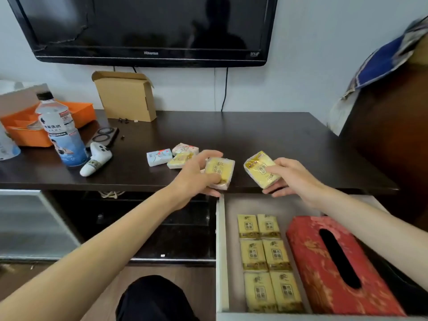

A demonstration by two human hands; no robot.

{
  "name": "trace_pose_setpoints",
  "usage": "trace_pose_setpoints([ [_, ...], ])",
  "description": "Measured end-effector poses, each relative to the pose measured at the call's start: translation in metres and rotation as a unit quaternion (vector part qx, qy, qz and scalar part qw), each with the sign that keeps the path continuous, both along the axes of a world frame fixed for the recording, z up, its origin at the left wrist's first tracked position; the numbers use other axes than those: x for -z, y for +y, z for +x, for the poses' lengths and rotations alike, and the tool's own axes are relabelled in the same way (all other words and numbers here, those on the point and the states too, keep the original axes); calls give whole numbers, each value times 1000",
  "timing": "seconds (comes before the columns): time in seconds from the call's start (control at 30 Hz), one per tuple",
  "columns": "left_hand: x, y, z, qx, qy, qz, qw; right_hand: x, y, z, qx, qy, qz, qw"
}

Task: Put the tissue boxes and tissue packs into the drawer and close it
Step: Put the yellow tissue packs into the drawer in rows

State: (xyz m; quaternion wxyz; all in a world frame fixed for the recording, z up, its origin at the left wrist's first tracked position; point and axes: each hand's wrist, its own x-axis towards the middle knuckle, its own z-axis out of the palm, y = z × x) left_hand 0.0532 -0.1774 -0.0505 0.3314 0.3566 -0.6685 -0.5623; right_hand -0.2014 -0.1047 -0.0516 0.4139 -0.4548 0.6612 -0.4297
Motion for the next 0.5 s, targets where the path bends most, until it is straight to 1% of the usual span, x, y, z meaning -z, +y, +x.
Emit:
trace_pose_setpoints([
  [0.1,25,22,-26,24,-19,18,999,4,27,-16,-5,16,10,1000],
  [0.23,50,39,-51,26,-64,1,998,15,50,-34,-8,28,18,999],
  [0.37,63,46,-66,45,-114,-2,992,27,64,-45,-21,45,23,999],
  [0.5,69,45,-72,50,-156,-31,986,34,68,-50,-21,99,18,995],
])
